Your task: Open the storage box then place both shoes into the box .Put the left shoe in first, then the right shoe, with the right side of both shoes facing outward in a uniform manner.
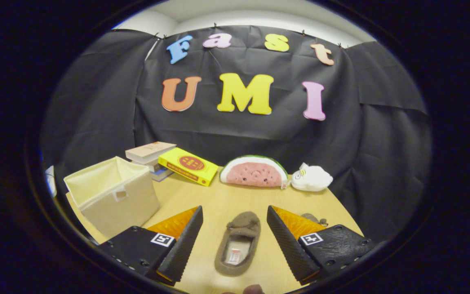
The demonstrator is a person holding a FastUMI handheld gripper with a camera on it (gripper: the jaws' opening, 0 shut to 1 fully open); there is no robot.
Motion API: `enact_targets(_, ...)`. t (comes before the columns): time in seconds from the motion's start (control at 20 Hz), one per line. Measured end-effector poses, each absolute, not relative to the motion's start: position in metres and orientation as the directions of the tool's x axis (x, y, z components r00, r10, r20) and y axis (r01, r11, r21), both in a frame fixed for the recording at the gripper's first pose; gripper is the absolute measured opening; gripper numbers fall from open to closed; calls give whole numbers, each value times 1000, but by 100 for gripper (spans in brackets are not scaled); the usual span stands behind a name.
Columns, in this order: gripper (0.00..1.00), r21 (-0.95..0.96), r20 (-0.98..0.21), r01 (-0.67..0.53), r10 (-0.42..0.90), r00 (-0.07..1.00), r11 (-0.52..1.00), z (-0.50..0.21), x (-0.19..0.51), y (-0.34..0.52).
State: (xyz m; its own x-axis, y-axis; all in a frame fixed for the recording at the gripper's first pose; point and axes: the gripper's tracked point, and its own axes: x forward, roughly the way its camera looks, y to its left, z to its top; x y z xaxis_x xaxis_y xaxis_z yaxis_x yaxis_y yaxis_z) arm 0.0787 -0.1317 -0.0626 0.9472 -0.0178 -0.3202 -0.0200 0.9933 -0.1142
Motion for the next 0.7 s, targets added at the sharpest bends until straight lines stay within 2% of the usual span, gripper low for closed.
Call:
enact_targets(0.45, 96, -88, -558, 68, -106, 823, 994, -151, 106, -188)
enact_targets(0.7, 79, -42, -644, 71, -82, 760, 997, -180, 111, -192)
